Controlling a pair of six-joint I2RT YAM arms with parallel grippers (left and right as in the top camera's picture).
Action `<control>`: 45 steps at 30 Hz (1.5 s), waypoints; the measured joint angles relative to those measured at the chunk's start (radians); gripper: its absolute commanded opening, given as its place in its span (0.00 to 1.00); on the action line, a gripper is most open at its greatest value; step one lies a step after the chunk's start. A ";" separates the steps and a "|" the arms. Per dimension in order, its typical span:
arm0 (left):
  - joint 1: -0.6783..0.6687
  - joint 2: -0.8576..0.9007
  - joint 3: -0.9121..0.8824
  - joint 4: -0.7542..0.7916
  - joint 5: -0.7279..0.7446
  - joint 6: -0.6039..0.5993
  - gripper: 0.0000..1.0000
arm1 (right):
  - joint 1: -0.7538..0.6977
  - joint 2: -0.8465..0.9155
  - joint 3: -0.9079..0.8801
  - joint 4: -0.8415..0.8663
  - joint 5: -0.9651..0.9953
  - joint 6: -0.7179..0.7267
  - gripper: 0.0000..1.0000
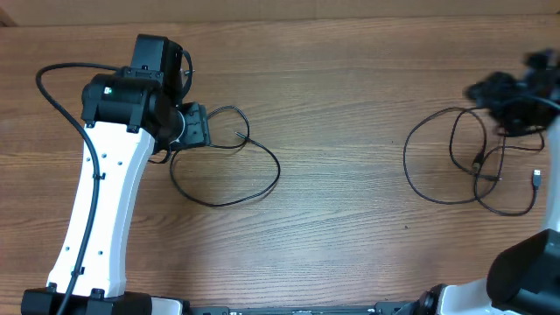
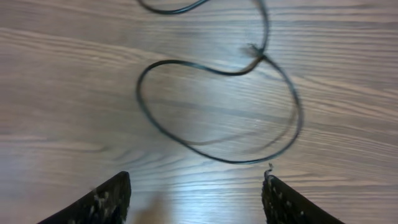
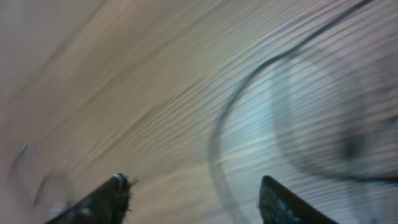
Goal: Untangle cables
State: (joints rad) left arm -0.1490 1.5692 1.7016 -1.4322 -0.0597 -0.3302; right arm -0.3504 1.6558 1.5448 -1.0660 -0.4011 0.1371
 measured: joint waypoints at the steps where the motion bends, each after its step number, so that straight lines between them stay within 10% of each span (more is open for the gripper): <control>1: 0.000 0.000 0.000 -0.007 -0.019 0.000 0.69 | 0.045 0.000 0.000 -0.026 -0.016 -0.019 0.72; 9: 0.000 0.000 0.000 -0.046 -0.119 -0.005 0.76 | 0.406 0.000 -0.006 -0.120 -0.040 -0.051 0.73; 24: 0.046 0.050 0.000 0.048 -0.039 0.209 0.96 | 0.875 0.000 -0.284 0.243 -0.040 0.388 0.80; 45: 0.046 0.504 0.000 0.220 0.079 0.392 0.91 | 1.040 0.169 -0.474 0.710 0.002 0.833 0.67</control>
State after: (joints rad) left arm -0.1032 2.0735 1.7020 -1.2121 0.0193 0.0616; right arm 0.6899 1.8252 1.0710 -0.3561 -0.3988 0.9699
